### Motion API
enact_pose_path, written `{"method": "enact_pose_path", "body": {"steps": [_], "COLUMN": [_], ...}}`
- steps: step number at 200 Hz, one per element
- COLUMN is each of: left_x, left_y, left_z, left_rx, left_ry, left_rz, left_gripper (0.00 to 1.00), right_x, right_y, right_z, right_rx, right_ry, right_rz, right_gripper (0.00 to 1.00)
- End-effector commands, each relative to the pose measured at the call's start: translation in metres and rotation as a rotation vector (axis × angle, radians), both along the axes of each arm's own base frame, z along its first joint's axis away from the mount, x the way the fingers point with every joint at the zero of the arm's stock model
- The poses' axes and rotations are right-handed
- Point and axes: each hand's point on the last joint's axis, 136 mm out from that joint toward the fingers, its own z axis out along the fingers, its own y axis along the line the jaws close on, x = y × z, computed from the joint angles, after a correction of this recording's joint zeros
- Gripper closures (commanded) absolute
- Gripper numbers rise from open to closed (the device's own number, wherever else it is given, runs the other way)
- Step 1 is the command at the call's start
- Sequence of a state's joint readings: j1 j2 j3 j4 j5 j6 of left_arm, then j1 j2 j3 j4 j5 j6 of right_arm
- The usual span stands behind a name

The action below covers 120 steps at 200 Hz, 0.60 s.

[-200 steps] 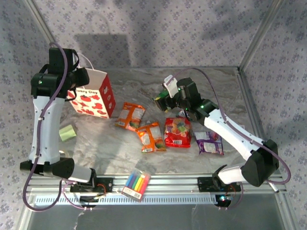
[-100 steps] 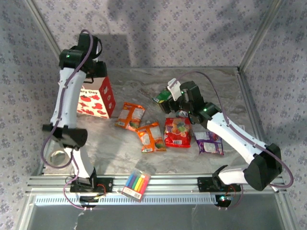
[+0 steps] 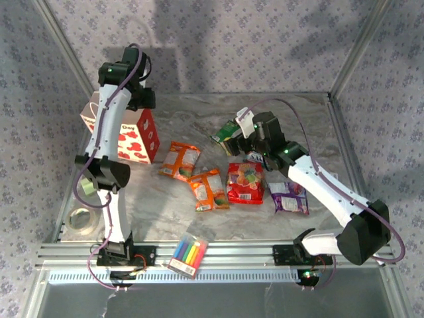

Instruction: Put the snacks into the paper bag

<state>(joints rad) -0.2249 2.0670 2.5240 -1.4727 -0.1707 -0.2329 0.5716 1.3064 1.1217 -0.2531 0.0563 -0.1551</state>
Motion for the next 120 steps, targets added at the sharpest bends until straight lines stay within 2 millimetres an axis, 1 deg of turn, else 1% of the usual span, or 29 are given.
{"method": "enact_pose_path", "body": {"steps": [1, 29, 37, 64, 82, 101, 120], "left_x": [0.001, -0.006, -0.008, -0.013, -0.014, -0.016, -0.019], "left_y": [-0.007, -0.005, -0.003, -0.001, -0.003, -0.004, -0.003], "left_z": [-0.004, -0.013, -0.015, -0.018, -0.018, -0.023, -0.031], "left_rx": [-0.015, 0.002, 0.012, 0.026, 0.019, 0.026, 0.048], "left_ry": [0.018, 0.066, 0.08, 0.093, 0.082, 0.107, 0.14], "left_rz": [-0.024, -0.026, -0.024, -0.032, -0.05, -0.075, -0.105], "left_gripper": [0.49, 0.51, 0.54, 0.69, 0.74, 0.77, 0.85], "right_x": [-0.001, -0.002, -0.002, -0.002, -0.003, -0.005, -0.007], "right_y": [-0.005, -0.006, -0.007, -0.006, -0.007, -0.011, -0.015], "right_z": [-0.001, -0.003, -0.004, -0.003, 0.0, 0.002, 0.001], "right_rx": [-0.013, -0.012, -0.011, -0.009, -0.009, -0.013, -0.018], "right_ry": [-0.002, 0.004, 0.007, 0.008, 0.006, -0.001, -0.003], "right_rz": [-0.007, -0.012, -0.012, -0.011, -0.013, -0.02, -0.029], "right_gripper": [0.0, 0.0, 0.0, 0.0, 0.0, 0.0, 0.0]}}
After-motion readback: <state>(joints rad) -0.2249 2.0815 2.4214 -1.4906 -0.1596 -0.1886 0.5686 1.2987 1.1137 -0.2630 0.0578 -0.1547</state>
